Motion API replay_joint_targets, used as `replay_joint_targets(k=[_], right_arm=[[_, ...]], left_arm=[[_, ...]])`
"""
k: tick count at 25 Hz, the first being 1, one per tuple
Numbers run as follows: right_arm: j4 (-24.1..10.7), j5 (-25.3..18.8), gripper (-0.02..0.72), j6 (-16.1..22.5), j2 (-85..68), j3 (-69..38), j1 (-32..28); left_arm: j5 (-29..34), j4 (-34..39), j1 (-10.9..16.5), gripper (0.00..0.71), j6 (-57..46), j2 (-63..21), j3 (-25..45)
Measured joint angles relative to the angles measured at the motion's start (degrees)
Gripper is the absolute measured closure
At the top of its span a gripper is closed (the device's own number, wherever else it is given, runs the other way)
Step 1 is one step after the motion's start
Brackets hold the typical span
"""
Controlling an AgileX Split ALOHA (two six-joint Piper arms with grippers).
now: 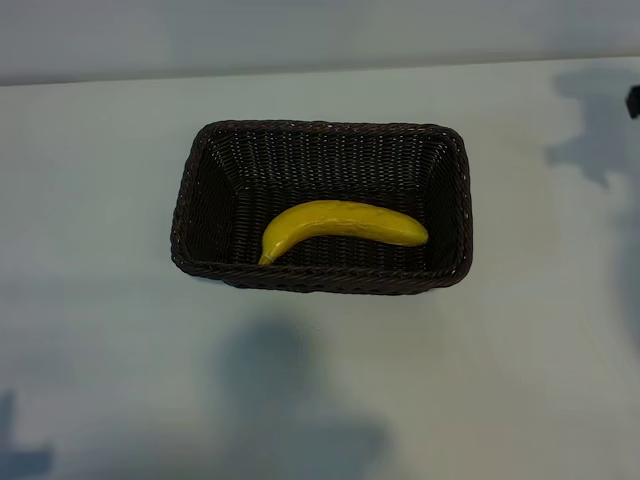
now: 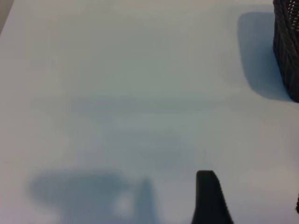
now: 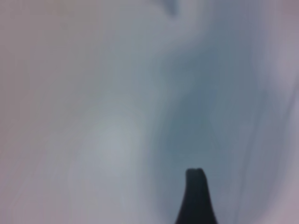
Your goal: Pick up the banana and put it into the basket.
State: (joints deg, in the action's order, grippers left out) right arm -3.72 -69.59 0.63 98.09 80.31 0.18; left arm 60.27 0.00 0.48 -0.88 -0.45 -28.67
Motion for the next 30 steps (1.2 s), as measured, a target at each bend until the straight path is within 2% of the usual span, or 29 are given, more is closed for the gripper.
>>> replay_joint_targets(k=[13, 21, 30], right_arm=[[-0.6, -0.2, 0.165, 0.0, -31.7, -23.0, 0.0], [0.5, -0.2, 0.165, 0.6, -50.0, -36.9, 0.0], [0.5, 5.9, 0.165, 1.1, -65.0, -51.5, 0.0]], left_arm=[[0.0, 0.0, 0.0, 0.231, 0.0, 0.0, 0.0], [0.0, 0.0, 0.0, 0.231, 0.0, 0.0, 0.0], [0.0, 0.0, 0.0, 0.231, -0.2, 0.0, 0.0]])
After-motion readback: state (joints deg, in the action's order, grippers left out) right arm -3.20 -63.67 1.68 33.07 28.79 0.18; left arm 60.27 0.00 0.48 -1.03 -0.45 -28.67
